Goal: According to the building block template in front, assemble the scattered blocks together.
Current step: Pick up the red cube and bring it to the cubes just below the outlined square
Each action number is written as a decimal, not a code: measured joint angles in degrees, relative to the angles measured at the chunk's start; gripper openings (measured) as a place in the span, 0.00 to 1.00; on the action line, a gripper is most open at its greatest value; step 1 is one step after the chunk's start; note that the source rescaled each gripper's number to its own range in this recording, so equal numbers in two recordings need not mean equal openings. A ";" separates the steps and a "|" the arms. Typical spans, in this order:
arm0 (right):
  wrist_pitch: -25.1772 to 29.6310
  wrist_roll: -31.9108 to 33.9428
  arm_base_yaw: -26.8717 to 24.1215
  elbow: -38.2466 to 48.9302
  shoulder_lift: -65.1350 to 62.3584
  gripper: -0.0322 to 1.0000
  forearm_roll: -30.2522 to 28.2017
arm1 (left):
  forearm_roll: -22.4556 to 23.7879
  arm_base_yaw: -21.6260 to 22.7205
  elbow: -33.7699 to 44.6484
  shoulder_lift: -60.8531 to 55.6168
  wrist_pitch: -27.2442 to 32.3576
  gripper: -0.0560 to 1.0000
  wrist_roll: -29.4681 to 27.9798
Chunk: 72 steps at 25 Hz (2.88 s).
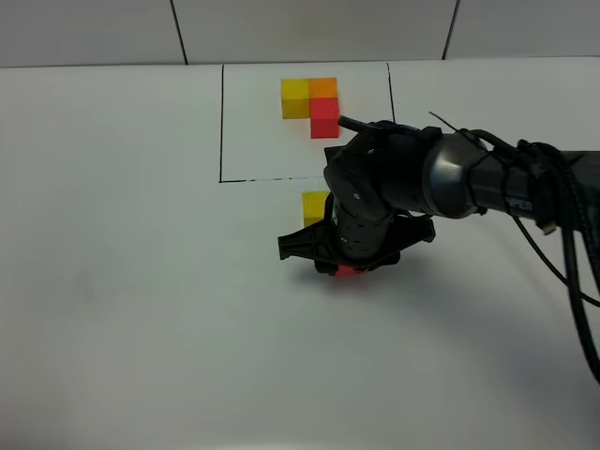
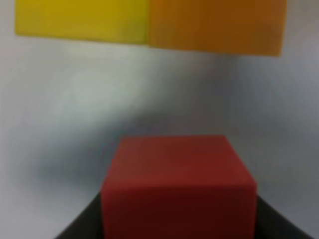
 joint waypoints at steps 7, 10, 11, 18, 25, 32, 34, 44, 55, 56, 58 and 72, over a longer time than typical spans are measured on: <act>0.66 0.26 -0.76 -0.89 2.66 0.04 1.56 | 0.00 0.00 0.00 0.00 0.00 0.81 0.00; 0.51 0.34 -1.45 -0.96 2.92 0.04 2.01 | 0.00 0.00 0.00 0.00 0.00 0.81 0.00; 0.47 0.39 -1.64 -0.96 2.92 0.04 2.08 | 0.00 0.00 0.00 0.00 0.00 0.81 0.00; -0.23 -0.19 -3.40 -0.96 2.92 0.04 2.42 | 0.00 0.00 0.00 0.00 0.00 0.81 0.00; 1.31 -2.59 -3.99 -3.27 4.49 0.04 3.89 | 0.00 0.00 0.00 0.00 0.00 0.81 0.00; 3.28 -5.69 -4.06 -6.22 6.18 0.04 5.39 | 0.00 0.00 0.00 0.00 0.00 0.81 0.00; 3.34 -5.83 -4.06 -6.40 6.19 0.04 5.44 | 0.00 0.00 0.00 0.00 0.00 0.81 0.00; 2.57 -4.82 -4.47 -6.57 6.30 0.04 5.13 | 0.00 0.00 0.00 0.00 0.00 0.81 0.00; 1.39 -4.13 -4.47 -6.57 6.30 0.04 4.14 | 0.00 0.00 0.00 0.00 0.00 0.81 0.00; 1.39 -4.13 -4.47 -6.57 6.30 0.04 4.09 | 0.00 0.00 0.00 0.00 0.00 0.81 0.00; 1.39 -4.05 -4.47 -6.57 6.30 0.04 4.10 | 0.00 0.00 0.00 0.00 0.00 0.81 0.00; 0.74 -2.34 -4.47 -6.60 6.37 0.04 3.04 | 0.00 0.00 0.00 0.00 0.00 0.81 0.00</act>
